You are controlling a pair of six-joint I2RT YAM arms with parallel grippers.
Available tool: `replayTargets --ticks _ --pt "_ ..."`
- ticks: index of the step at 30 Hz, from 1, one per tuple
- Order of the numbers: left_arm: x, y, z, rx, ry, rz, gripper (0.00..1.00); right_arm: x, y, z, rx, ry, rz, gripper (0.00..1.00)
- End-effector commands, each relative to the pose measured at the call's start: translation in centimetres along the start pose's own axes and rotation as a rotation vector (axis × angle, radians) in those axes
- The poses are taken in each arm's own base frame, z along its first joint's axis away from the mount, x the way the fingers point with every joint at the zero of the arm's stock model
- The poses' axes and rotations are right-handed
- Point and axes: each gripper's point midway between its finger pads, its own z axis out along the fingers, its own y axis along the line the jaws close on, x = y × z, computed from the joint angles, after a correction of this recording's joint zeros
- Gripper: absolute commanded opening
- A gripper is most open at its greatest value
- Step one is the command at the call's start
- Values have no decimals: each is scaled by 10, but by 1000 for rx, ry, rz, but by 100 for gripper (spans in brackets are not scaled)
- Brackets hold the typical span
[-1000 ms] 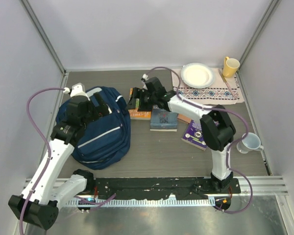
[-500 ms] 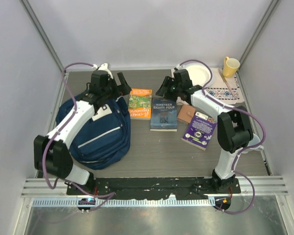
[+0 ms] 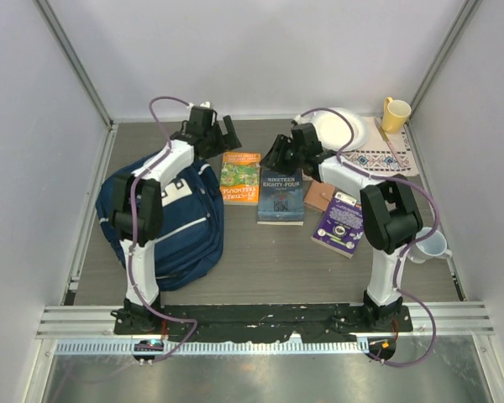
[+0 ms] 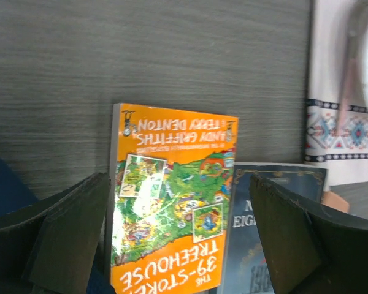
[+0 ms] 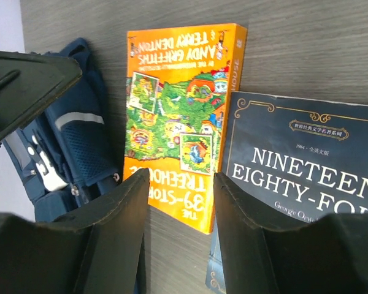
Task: Pack the student bag
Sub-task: Pick up the book from the center of the board.
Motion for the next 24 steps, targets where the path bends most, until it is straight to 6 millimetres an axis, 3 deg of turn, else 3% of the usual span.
replayTargets --ticks 1,10,24 --pt "4 14 13 -67 21 -35 100 4 7 19 -58 24 21 51" --pt "47 43 32 -136 137 -38 100 23 -4 45 -72 95 61 51" --pt "96 52 41 -102 298 -52 100 40 -9 67 -60 132 95 51"
